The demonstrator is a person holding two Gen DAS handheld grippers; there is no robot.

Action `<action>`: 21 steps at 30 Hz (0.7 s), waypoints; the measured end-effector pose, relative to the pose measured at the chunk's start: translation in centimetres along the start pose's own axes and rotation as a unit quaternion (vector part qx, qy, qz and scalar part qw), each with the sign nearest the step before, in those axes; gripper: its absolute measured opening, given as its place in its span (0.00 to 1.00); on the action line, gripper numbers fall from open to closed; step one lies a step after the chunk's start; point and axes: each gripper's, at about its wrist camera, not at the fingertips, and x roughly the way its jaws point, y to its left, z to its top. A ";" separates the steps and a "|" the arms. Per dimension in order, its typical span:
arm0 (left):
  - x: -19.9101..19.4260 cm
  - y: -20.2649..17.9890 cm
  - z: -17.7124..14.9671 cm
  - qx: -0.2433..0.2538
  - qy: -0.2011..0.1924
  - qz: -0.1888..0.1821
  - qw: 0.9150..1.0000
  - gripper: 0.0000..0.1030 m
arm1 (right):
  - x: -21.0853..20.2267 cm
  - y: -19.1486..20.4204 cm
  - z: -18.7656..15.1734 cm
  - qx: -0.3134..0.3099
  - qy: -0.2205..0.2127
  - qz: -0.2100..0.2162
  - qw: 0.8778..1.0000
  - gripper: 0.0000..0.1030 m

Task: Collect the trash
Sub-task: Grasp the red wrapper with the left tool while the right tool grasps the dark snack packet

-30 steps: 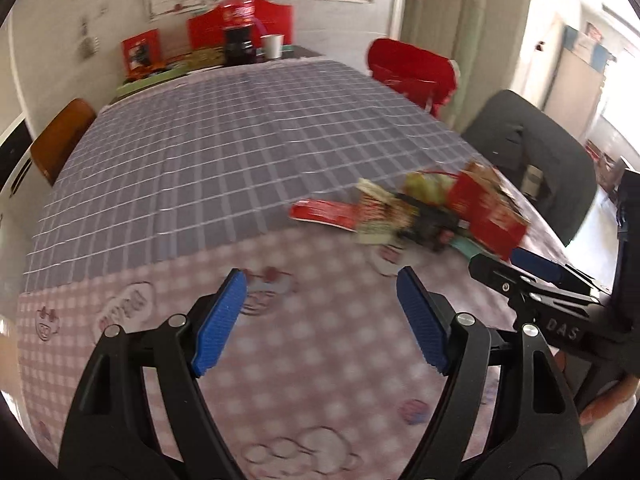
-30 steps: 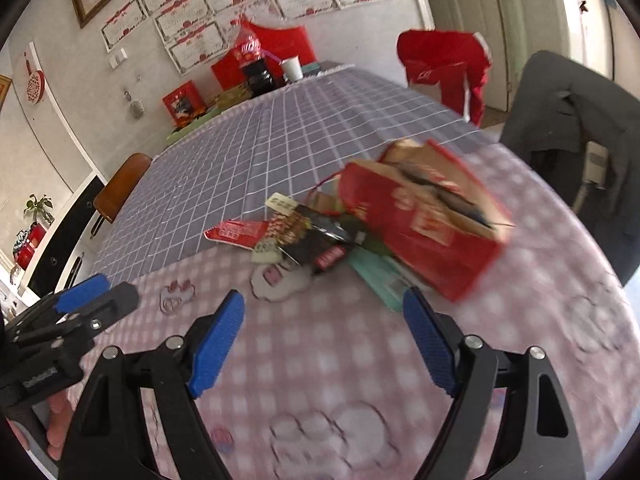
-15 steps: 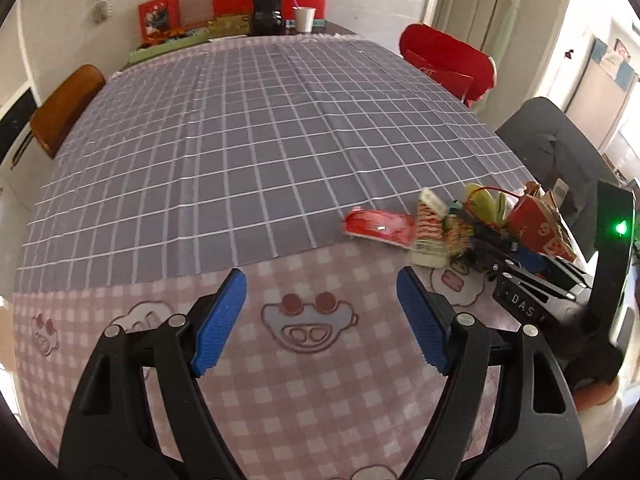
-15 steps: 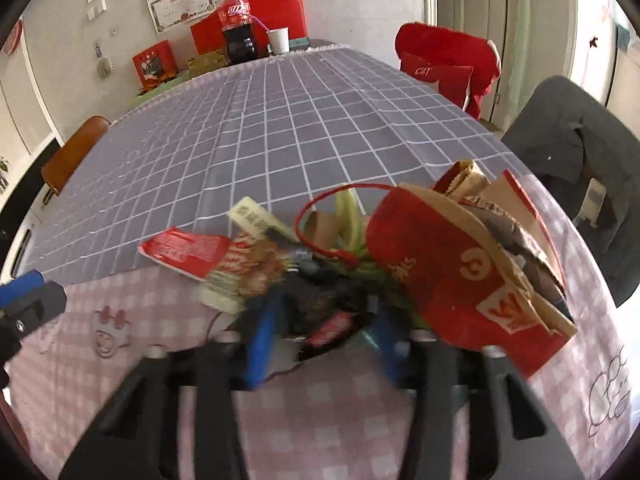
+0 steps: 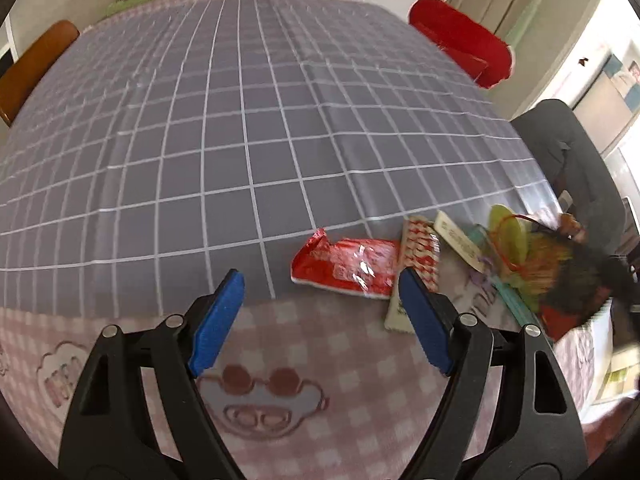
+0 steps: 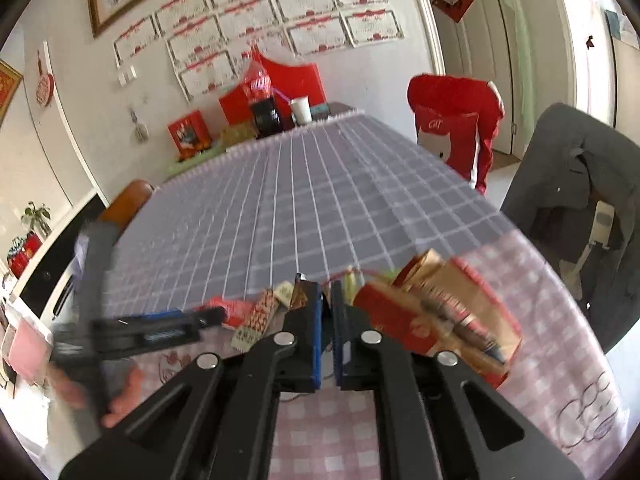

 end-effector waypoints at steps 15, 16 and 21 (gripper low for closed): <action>-2.8 0.3 0.2 -0.009 -0.075 0.014 0.997 0.18 | -3.2 -4.1 0.7 0.025 -0.022 -0.031 0.999 0.05; -3.3 0.1 0.2 -0.005 -0.082 0.021 0.996 0.18 | -3.5 -4.2 0.6 0.027 -0.022 -0.031 0.999 0.05; -7.1 -1.5 -0.4 0.018 -0.126 0.022 0.992 0.18 | -5.6 -5.1 0.1 0.038 -0.035 -0.029 0.998 0.05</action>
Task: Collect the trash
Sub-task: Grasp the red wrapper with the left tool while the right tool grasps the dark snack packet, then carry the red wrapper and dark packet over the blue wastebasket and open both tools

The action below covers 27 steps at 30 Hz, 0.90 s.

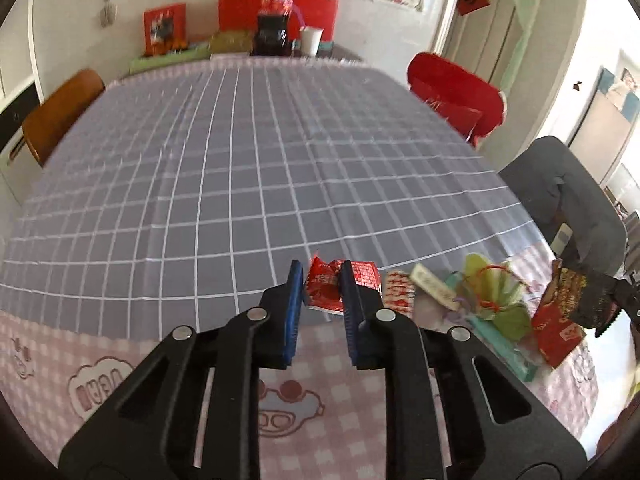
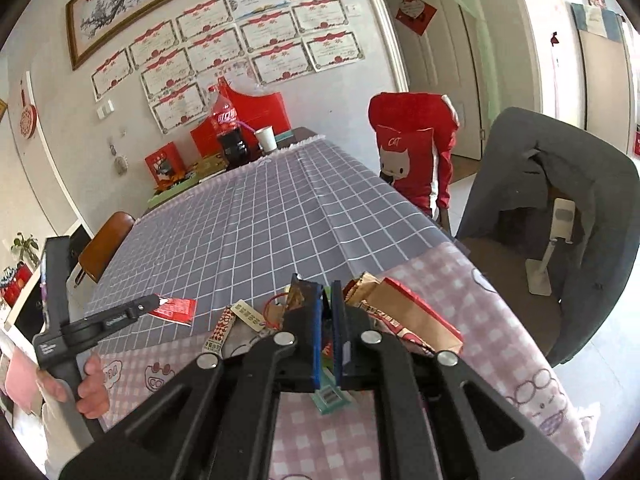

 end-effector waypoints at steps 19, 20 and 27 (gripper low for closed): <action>-6.8 -15.0 -2.9 0.117 -0.050 -0.098 0.987 0.18 | -11.8 -7.9 -1.2 0.058 -0.090 -0.054 0.993 0.05; -6.8 -15.9 -3.1 0.123 -0.049 -0.103 0.986 0.18 | -12.2 -8.5 -1.3 0.061 -0.091 -0.060 0.992 0.05; -7.6 -24.1 -6.1 0.180 -0.038 -0.152 0.971 0.19 | -16.9 -14.4 -3.9 0.099 -0.104 -0.119 0.982 0.05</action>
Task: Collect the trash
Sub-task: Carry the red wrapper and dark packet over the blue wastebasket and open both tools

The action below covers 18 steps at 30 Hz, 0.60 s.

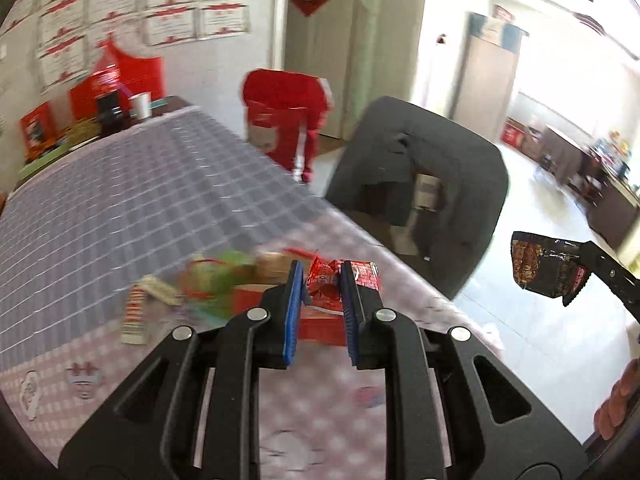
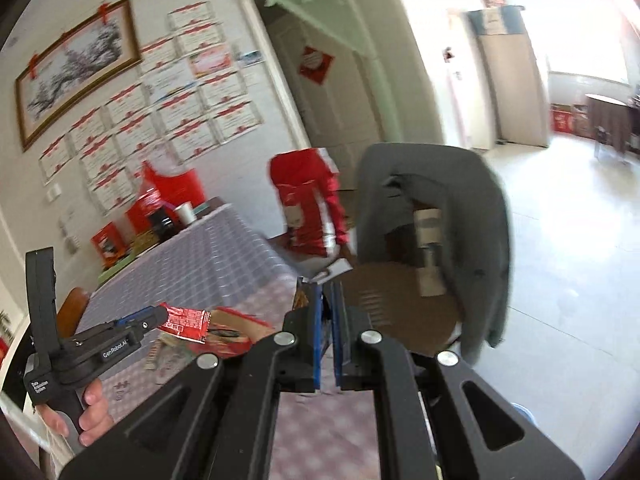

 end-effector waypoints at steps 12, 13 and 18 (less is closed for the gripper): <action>4.0 -14.4 -2.9 0.080 0.051 -0.094 0.991 0.19 | -5.2 -11.7 -2.5 0.047 0.006 -0.104 0.993 0.05; 4.3 -15.3 -3.2 0.085 0.057 -0.100 0.990 0.19 | -5.6 -12.5 -2.9 0.052 0.008 -0.112 0.992 0.05; 6.3 -20.8 -5.2 0.121 0.086 -0.127 0.981 0.19 | -6.9 -16.8 -5.1 0.080 0.026 -0.148 0.985 0.05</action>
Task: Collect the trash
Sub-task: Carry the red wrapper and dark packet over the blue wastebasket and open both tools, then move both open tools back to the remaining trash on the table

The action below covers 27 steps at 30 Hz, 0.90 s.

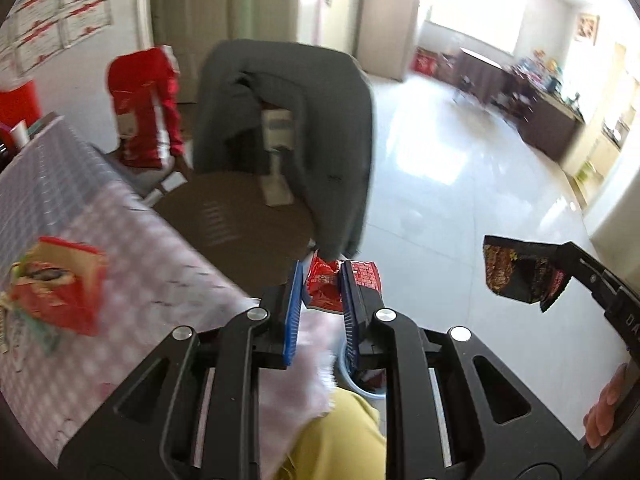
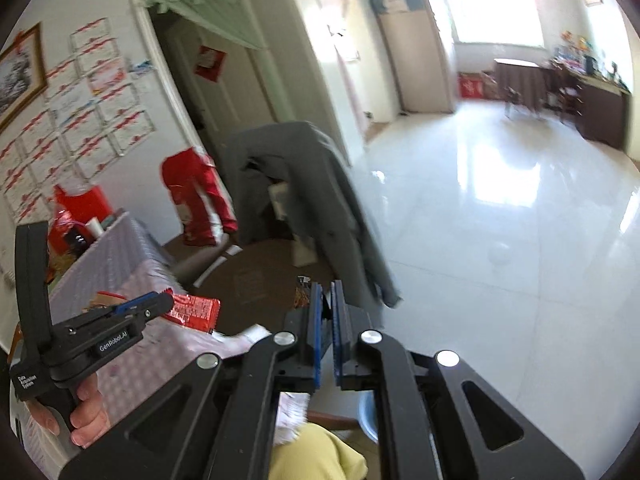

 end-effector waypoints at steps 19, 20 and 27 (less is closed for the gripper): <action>9.2 -9.1 -3.5 0.086 0.114 -0.014 0.990 0.68 | 1.7 -9.5 -5.8 0.079 0.072 -0.065 0.992 0.05; 9.0 -8.8 -3.5 0.086 0.113 -0.012 0.990 0.68 | 2.0 -9.5 -5.9 0.080 0.076 -0.066 0.992 0.05; 8.0 -7.5 -3.9 0.083 0.108 -0.001 0.991 0.68 | 3.8 -9.8 -5.2 0.128 0.085 -0.069 0.986 0.85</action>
